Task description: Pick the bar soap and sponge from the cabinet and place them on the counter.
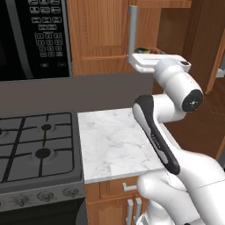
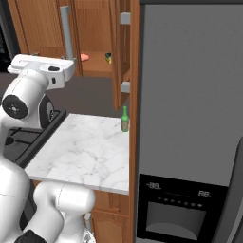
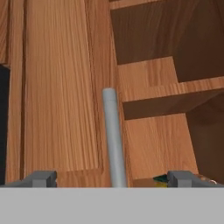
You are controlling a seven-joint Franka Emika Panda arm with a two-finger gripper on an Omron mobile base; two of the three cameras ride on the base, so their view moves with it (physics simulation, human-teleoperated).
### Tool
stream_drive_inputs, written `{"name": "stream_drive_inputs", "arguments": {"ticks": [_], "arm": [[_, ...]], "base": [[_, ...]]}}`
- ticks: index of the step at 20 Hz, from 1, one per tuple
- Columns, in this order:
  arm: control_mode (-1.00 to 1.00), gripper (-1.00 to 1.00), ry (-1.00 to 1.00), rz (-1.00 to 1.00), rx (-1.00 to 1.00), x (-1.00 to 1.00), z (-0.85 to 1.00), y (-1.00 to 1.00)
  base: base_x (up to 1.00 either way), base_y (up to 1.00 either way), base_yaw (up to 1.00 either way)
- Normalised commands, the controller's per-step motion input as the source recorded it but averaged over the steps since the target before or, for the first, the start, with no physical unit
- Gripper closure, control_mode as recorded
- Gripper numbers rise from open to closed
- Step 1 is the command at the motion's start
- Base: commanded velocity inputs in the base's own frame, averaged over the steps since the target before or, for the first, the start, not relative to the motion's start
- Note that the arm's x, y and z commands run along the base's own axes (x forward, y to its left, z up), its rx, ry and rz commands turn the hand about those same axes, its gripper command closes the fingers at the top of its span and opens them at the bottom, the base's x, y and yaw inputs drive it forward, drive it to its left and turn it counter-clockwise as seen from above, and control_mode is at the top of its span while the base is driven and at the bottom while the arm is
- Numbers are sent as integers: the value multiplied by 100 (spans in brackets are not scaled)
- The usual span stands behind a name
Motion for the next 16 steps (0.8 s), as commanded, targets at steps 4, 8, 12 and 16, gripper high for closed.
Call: {"name": "stream_drive_inputs", "arguments": {"ticks": [4,8,12,16], "arm": [[-100,-100,5,0,0,28,-2,0],[-100,-100,5,0,0,32,-5,0],[-100,-100,3,0,0,28,-4,0],[-100,-100,3,0,0,24,-5,0]], "base": [[0,0,0],[0,0,0],[0,0,0],[0,0,0]]}}
